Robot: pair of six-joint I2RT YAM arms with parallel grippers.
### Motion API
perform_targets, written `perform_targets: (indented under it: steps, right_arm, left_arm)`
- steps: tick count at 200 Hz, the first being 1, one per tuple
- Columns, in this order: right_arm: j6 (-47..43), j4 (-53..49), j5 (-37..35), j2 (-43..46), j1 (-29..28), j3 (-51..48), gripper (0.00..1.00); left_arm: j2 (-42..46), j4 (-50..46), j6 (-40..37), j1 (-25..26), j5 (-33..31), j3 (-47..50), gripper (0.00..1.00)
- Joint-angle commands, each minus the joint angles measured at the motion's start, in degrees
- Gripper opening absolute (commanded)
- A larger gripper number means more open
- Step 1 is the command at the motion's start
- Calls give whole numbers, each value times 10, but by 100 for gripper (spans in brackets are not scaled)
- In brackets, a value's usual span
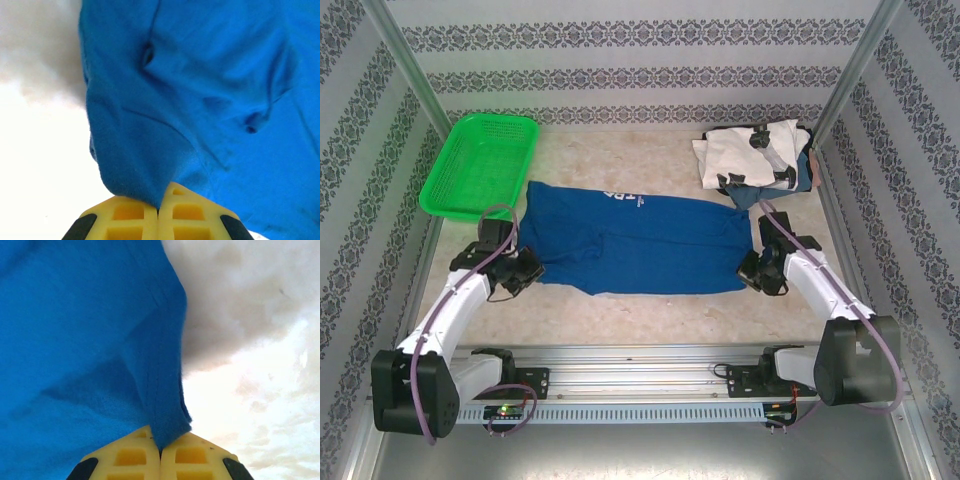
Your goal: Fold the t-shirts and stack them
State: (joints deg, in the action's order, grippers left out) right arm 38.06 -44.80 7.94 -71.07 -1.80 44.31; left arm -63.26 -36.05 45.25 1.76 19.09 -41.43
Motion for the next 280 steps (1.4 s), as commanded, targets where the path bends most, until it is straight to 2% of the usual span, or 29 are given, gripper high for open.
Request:
perform_targets:
  steps: [1,86,165,173,189,199,210,227,254,280]
  right_arm:
    - [-21,-26,7,-7,12,46,0]
    - [-94,-38,48,-192,54,224,0]
    - [-134,-47,55,-338,77,336,0]
    - [-136,-45,54,-349,78,344,2]
    - [-135,-37,58,-370,80,360,6]
    - [-133,-29,66,-383,82,371,13]
    - [-130,-22,77,-390,82,381,19]
    - [-127,-5,92,-384,82,392,37]
    - [-127,14,106,-333,82,379,46]
    - [-141,55,151,-255,82,324,62]
  left_arm:
    - [-22,-12,-20,-5,2,-57,0]
    - [-248,5,-82,-21,26,-260,0]
    - [-426,-23,-123,-29,34,-418,0]
    - [-441,-26,-124,-30,33,-432,0]
    - [-468,-22,-120,-33,30,-456,21]
    - [-477,-12,-112,-37,37,-469,35]
    - [-476,-1,-100,-39,42,-481,44]
    - [-455,5,-81,-41,47,-492,52]
    - [-394,14,-55,-42,61,-458,57]
    - [-347,37,-39,-48,85,-382,60]
